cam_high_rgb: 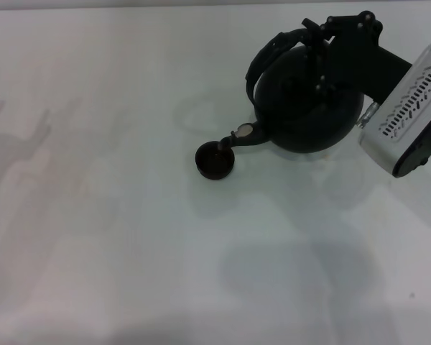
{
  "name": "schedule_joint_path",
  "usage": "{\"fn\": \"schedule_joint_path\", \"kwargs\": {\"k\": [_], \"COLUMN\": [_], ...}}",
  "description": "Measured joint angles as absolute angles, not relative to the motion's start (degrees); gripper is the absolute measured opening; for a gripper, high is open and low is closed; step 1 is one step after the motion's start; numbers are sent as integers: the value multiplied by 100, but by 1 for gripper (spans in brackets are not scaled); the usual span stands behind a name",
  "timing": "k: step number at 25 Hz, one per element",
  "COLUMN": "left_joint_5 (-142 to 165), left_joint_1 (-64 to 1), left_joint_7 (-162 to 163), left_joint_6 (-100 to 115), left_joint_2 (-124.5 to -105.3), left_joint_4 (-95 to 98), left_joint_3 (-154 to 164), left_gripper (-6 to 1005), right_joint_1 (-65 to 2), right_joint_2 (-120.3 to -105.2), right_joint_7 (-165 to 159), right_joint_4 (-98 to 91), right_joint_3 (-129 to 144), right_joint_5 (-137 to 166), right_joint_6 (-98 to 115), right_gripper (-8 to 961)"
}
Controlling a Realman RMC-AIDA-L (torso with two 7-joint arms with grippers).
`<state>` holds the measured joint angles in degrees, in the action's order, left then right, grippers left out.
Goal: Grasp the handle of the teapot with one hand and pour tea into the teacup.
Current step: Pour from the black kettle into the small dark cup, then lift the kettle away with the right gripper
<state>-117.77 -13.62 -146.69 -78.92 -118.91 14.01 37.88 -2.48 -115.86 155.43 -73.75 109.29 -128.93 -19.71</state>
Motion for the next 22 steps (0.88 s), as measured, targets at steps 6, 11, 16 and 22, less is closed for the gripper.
{"fn": "schedule_joint_path", "kwargs": {"k": [6, 11, 16, 22], "left_joint_5": [-11777, -11777, -11777, -11777], "left_joint_1": [-1362, -1365, -1390, -1411], "left_joint_7": [-14669, -14669, -14669, -14669], "left_joint_6": [-7891, -7883, -7875, -7813], "left_joint_2": [-11891, -11891, -11891, -11891], "left_joint_4": [1397, 1397, 1397, 1397], "left_joint_3": [3788, 3788, 3788, 3788], "left_gripper": [873, 874, 874, 873], "right_joint_1": [-234, -228, -229, -236], "right_joint_2": [-11576, -11575, -11577, -11588], "right_joint_7": [15722, 15822, 15977, 16145], "right_joint_4": [-7375, -7375, -7372, -7382], "right_joint_3": [10929, 10942, 11020, 11109], "right_joint_5": [-12893, -12892, -12881, -12875], "right_joint_6": [-1968, -1968, -1817, -1632], "right_gripper": [109, 108, 107, 108]}}
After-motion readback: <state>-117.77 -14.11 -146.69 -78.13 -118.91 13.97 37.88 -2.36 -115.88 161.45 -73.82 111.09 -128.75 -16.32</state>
